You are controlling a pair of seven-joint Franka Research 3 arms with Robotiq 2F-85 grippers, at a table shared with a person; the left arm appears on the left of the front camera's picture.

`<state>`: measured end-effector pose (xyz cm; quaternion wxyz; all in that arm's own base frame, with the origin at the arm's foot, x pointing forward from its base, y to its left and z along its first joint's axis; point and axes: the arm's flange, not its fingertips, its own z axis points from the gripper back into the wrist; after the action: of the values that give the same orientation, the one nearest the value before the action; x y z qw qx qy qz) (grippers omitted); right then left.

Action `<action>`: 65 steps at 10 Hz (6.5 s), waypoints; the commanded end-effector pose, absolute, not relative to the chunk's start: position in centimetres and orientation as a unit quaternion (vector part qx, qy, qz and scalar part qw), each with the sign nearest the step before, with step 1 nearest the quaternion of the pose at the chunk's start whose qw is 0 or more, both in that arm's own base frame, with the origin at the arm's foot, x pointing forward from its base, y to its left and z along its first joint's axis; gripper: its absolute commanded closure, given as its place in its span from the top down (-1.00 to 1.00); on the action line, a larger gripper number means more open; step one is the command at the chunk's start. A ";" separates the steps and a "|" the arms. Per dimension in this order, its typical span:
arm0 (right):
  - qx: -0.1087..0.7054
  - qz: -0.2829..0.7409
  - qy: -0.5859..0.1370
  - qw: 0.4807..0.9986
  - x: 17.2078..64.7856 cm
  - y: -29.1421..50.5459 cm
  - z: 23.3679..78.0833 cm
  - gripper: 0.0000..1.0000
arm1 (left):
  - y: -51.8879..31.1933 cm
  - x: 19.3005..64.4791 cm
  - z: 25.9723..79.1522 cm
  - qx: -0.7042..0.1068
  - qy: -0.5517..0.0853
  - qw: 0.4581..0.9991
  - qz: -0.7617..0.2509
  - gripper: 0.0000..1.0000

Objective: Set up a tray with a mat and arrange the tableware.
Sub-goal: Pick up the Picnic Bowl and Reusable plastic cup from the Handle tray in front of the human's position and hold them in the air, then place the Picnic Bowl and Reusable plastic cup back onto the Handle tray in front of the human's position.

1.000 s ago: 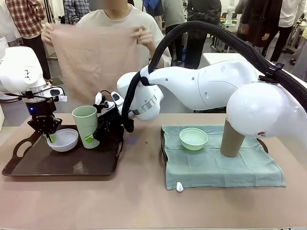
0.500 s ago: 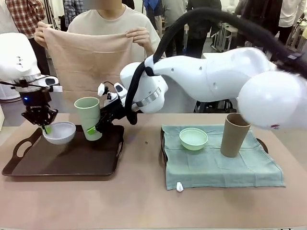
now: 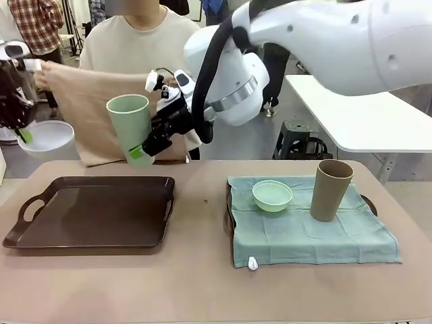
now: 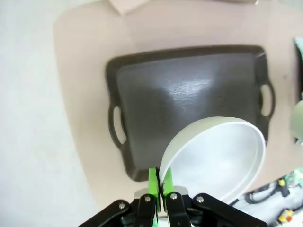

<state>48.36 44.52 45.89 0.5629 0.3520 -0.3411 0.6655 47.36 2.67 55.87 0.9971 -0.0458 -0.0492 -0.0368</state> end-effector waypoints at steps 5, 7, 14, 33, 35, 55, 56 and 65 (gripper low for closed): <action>0.346 0.669 -0.348 0.559 46.9 44.2 47.4 0.00 | 2.5 46.5 57.5 -0.045 -0.064 0.996 -0.039 -1.00; 0.346 0.669 -0.348 0.559 46.9 44.2 47.4 0.00 | 2.5 46.5 57.5 -0.045 -0.064 0.996 -0.039 -1.00; 0.346 0.669 -0.348 0.559 46.9 44.2 47.4 0.00 | 2.5 46.5 57.5 -0.045 -0.064 0.996 -0.039 -1.00; 0.346 0.669 -0.348 0.559 46.9 44.2 47.4 0.00 | 2.5 46.5 57.5 -0.045 -0.064 0.996 -0.039 -1.00; 0.341 0.669 -0.348 0.561 46.8 44.1 47.2 0.62 | 2.4 46.4 57.4 -0.046 -0.060 0.996 -0.038 -0.92; 0.405 0.676 -0.336 0.515 51.7 47.6 31.4 0.62 | 1.1 50.7 39.9 -0.015 -0.027 0.995 -0.097 -0.92; 0.406 0.678 -0.339 0.511 52.0 47.8 30.7 0.62 | 0.9 51.3 38.9 -0.007 -0.026 0.994 -0.102 -0.92; 0.431 0.666 -0.322 0.517 53.8 48.1 26.3 0.62 | -0.9 53.2 36.3 -0.067 0.007 0.990 -0.126 -0.92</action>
<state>53.52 47.93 26.37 0.5185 0.4237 -0.3183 0.6711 52.55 -0.70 36.42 0.9923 -0.0526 -0.0018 -0.1125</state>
